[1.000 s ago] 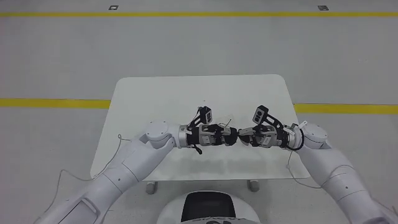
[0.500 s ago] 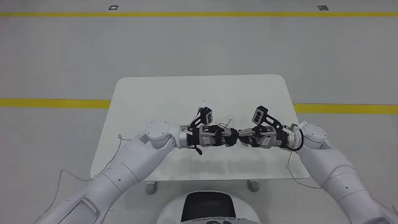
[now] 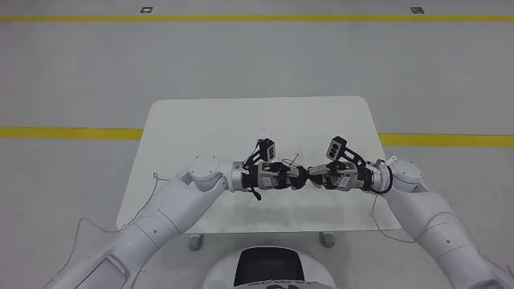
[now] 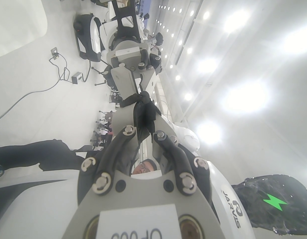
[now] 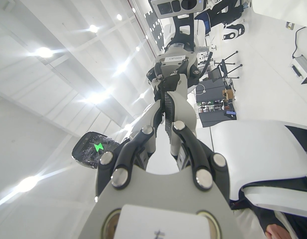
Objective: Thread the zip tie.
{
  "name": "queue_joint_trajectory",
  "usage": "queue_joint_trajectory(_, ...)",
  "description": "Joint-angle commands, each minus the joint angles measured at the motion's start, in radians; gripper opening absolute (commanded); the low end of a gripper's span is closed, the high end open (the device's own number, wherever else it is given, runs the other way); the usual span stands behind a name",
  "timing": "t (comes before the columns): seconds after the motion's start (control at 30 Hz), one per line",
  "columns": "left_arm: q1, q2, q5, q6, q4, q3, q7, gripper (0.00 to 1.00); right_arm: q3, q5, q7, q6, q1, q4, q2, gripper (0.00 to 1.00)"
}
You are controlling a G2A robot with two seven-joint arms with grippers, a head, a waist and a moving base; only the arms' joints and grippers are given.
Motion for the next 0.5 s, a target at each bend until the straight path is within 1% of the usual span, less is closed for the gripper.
queue_joint_trajectory(0.0,0.001,0.001,0.000,-0.003,-0.001,-0.003,-0.003,0.00,0.007,0.002,0.000,0.000,-0.002,0.001,0.001,1.00)
queue_joint_trajectory(0.13,0.005,0.004,0.003,-0.009,-0.002,-0.011,-0.011,0.00,0.031,0.004,0.000,-0.006,-0.014,-0.001,0.006,1.00)
queue_joint_trajectory(0.3,0.012,0.009,0.016,-0.019,-0.004,-0.023,-0.005,0.00,0.056,0.021,-0.015,-0.004,-0.028,-0.007,0.009,1.00)
queue_joint_trajectory(0.33,0.011,0.011,0.027,-0.021,-0.005,-0.026,0.004,0.00,0.058,0.026,-0.020,-0.002,-0.030,-0.009,0.008,1.00)
queue_joint_trajectory(0.37,0.010,0.013,0.056,-0.024,-0.019,-0.031,0.042,0.00,0.059,0.029,-0.024,-0.002,-0.030,-0.009,0.008,1.00)
queue_joint_trajectory(0.47,0.010,0.013,0.056,-0.024,-0.019,-0.031,0.042,0.00,0.059,0.029,-0.024,-0.002,-0.030,-0.009,0.008,1.00)
